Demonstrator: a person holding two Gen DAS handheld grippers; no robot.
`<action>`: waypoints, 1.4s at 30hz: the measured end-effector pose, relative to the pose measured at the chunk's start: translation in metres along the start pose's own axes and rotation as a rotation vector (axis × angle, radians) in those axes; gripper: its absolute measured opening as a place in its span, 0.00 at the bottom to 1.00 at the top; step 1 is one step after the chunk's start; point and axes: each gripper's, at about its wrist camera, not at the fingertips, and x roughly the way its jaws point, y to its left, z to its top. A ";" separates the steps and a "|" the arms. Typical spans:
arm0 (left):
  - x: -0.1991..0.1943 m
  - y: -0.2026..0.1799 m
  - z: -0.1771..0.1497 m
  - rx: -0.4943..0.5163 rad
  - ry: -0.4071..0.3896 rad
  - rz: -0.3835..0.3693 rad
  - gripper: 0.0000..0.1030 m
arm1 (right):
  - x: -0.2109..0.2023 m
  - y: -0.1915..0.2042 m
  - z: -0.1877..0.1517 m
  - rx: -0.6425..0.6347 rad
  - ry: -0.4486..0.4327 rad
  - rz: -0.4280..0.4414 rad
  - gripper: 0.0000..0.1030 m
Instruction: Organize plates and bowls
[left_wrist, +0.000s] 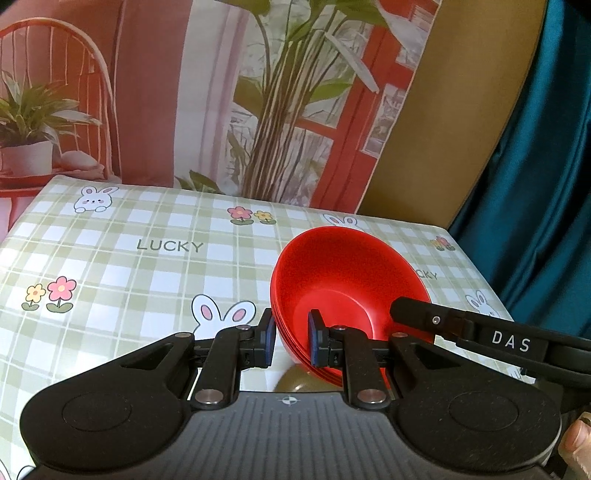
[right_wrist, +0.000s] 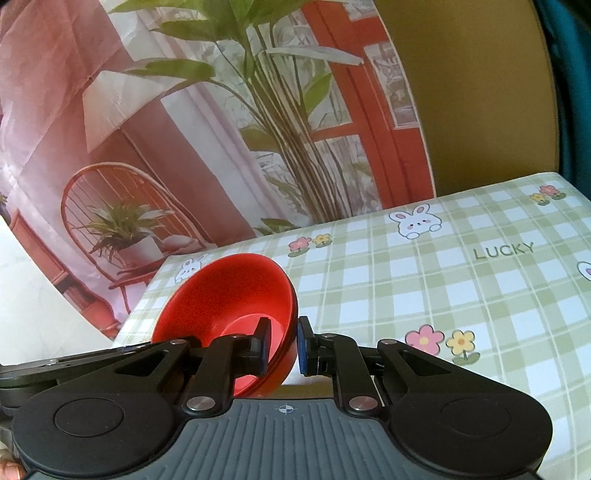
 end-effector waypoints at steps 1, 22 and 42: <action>-0.002 -0.001 -0.002 0.004 0.000 -0.003 0.19 | -0.002 -0.001 -0.002 0.002 -0.002 0.000 0.14; -0.018 0.000 -0.055 0.004 0.069 -0.049 0.19 | -0.039 -0.005 -0.063 0.021 -0.002 -0.051 0.14; -0.006 0.000 -0.076 -0.012 0.113 -0.059 0.20 | -0.038 -0.016 -0.086 0.022 0.025 -0.081 0.14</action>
